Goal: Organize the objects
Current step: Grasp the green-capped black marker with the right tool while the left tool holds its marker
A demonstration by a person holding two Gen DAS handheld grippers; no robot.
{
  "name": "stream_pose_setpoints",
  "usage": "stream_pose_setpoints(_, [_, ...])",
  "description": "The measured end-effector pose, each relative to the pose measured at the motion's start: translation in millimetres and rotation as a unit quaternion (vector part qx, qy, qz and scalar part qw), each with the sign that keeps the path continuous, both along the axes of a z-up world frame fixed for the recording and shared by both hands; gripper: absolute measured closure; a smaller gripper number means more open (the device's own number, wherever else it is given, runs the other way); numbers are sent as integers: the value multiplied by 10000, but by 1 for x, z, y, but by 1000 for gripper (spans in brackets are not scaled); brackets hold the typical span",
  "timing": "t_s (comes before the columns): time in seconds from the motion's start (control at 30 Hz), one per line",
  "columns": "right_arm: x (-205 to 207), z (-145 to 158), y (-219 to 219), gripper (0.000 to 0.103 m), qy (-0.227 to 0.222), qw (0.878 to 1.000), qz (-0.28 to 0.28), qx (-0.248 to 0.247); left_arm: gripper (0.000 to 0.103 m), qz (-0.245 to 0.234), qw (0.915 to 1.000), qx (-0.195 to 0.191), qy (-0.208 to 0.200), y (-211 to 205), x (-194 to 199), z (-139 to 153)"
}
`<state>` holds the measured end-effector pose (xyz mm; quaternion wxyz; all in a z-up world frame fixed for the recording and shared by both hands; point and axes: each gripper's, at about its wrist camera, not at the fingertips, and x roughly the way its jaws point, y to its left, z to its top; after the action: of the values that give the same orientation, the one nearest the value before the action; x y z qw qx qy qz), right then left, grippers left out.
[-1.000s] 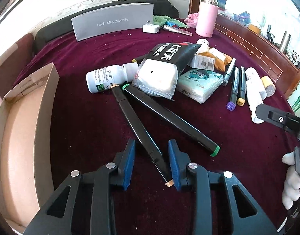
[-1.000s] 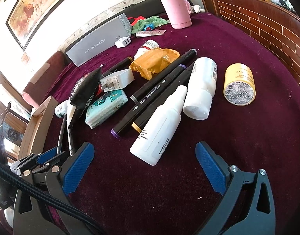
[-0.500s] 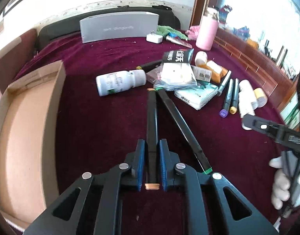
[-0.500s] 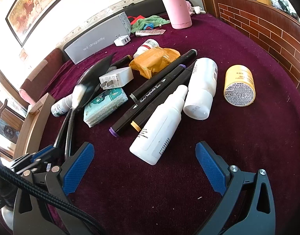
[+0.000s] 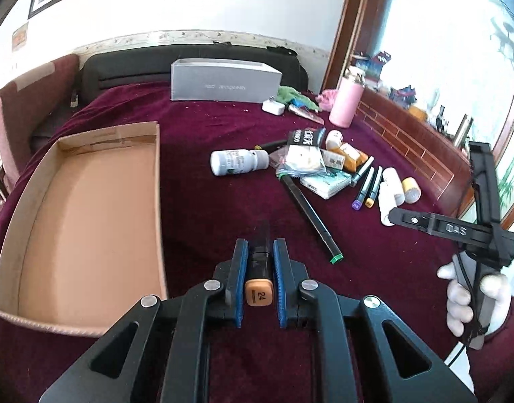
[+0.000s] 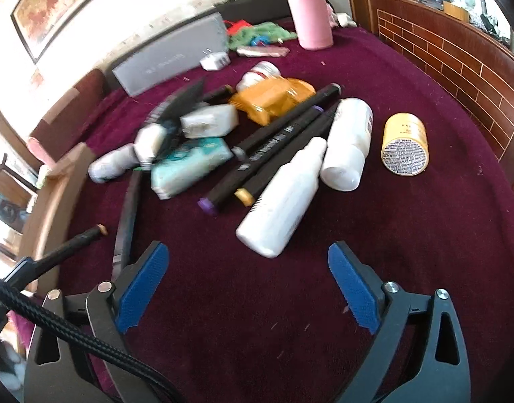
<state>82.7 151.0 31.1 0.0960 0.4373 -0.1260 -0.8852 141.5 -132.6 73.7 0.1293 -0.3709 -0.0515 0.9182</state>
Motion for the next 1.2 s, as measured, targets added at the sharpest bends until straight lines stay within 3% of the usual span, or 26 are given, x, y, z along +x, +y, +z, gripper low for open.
stream_pose_setpoints(0.17, [8, 15, -31, 6, 104, 9986, 445, 277, 91, 150, 9994, 245, 182, -21, 12, 8])
stream_pose_setpoints(0.43, [-2, 2, -86, 6, -135, 9951, 940, 278, 91, 412, 9977, 230, 496, -48, 25, 22])
stream_pose_setpoints(0.73, [-8, 13, -87, 8, 30, 9954, 896, 324, 91, 362, 9981, 324, 367, -65, 20, 10])
stream_pose_setpoints(0.9, [-11, 4, -97, 8, -135, 9924, 1177, 342, 91, 116, 9988, 430, 185, -57, 19, 4])
stream_pose_setpoints(1.1, [-19, -3, -117, 25, -229, 9889, 1401, 439, 90, -429, 9979, -461, -169, -2, 12, -15])
stream_pose_setpoints(1.2, [-21, -4, -113, 25, -266, 9897, 1363, 342, 90, -410, 9962, -621, -452, 6, 3, -28])
